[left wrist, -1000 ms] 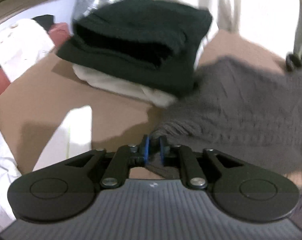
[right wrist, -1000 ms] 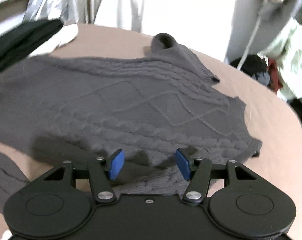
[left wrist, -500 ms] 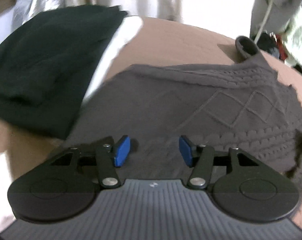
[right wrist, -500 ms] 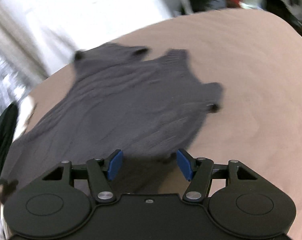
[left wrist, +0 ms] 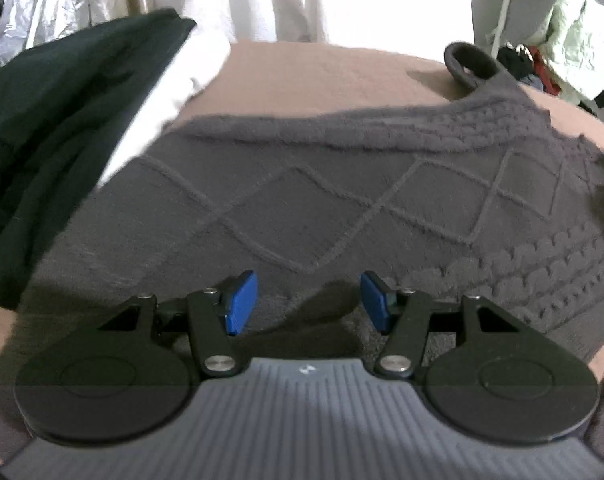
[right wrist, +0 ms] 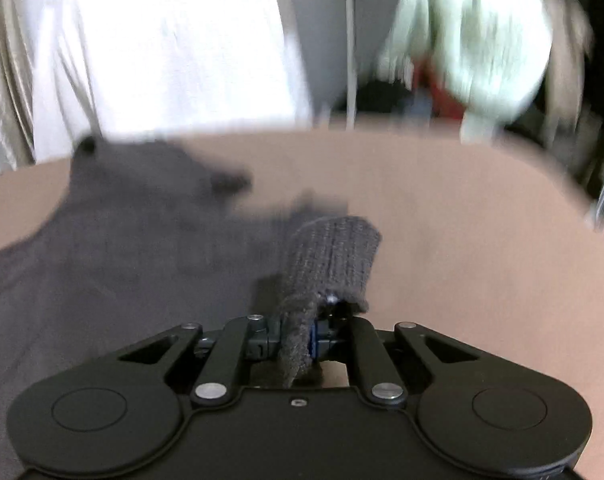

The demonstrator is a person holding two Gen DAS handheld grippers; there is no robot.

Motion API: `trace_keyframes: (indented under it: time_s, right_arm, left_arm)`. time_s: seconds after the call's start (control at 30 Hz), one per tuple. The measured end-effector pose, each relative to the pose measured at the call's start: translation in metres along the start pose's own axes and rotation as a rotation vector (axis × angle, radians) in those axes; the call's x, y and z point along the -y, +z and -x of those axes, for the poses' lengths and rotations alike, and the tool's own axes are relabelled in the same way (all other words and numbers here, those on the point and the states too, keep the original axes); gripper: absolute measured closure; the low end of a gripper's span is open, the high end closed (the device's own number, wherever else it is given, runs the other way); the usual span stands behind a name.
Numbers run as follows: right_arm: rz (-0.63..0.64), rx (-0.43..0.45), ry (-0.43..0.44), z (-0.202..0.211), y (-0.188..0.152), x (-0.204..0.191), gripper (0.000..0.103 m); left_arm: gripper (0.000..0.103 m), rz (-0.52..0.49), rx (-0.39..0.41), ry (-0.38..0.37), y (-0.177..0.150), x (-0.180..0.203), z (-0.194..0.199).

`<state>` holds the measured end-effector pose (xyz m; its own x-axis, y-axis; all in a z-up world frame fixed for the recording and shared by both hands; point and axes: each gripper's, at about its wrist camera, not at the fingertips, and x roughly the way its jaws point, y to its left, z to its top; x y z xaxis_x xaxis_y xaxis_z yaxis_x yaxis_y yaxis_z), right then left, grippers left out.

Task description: Fold clothes

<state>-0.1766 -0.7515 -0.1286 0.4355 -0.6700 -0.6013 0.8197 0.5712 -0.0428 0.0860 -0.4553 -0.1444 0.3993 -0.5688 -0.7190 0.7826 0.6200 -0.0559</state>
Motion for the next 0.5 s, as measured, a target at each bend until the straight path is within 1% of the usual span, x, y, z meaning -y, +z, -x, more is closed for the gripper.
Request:
trace_keyframes:
  time_s: [0.03,0.07,0.1,0.13,0.2,0.23,0.27,0.3,0.33,0.37,0.43,0.5]
  right_arm:
    - [0.070,0.064,-0.053,0.015,0.003,-0.005,0.093]
    - [0.102,0.105,-0.105,0.030,0.006,-0.001,0.093]
    - [0.131,0.146,-0.157,0.045,0.009,0.003,0.093]
    - [0.118,0.164,-0.201,0.056,0.010,0.015,0.093]
    - [0.117,0.146,-0.305,0.067,0.007,0.039,0.093]
    - [0.120,0.111,-0.351,0.064,0.002,0.051,0.092]
    - [0.121,0.074,-0.396,0.061,-0.004,0.063,0.092]
    - [0.090,0.022,-0.419,0.054,-0.012,0.077,0.092]
    - [0.057,-0.030,-0.437,0.048,-0.020,0.091,0.092]
    - [-0.018,-0.083,-0.382,0.041,-0.029,0.104,0.091]
    - [-0.164,-0.185,-0.273,0.029,-0.045,0.128,0.088]
    - [-0.198,-0.158,-0.287,0.035,-0.047,0.126,0.073]
  left_arm:
    - [0.047,0.006,0.005,-0.015,0.002,-0.002,0.006]
    - [0.046,0.022,0.004,-0.039,0.003,-0.005,0.011]
    - [0.046,0.055,-0.008,-0.079,0.005,-0.010,0.014]
    - [0.046,0.087,-0.021,-0.115,0.006,-0.014,0.017]
    - [0.046,0.143,-0.052,-0.176,0.006,-0.016,0.019]
    - [0.046,0.145,-0.074,-0.199,0.006,-0.015,0.017]
    - [0.043,0.135,-0.098,-0.209,0.006,-0.012,0.014]
    - [0.042,0.117,-0.132,-0.208,0.005,-0.008,0.010]
    - [0.042,0.093,-0.168,-0.196,0.003,-0.003,0.004]
    - [0.042,0.067,-0.191,-0.182,0.001,0.002,0.000]
    - [0.042,0.027,-0.201,-0.154,-0.003,0.006,-0.003]
    - [0.042,0.016,-0.192,-0.136,-0.002,0.005,-0.001]
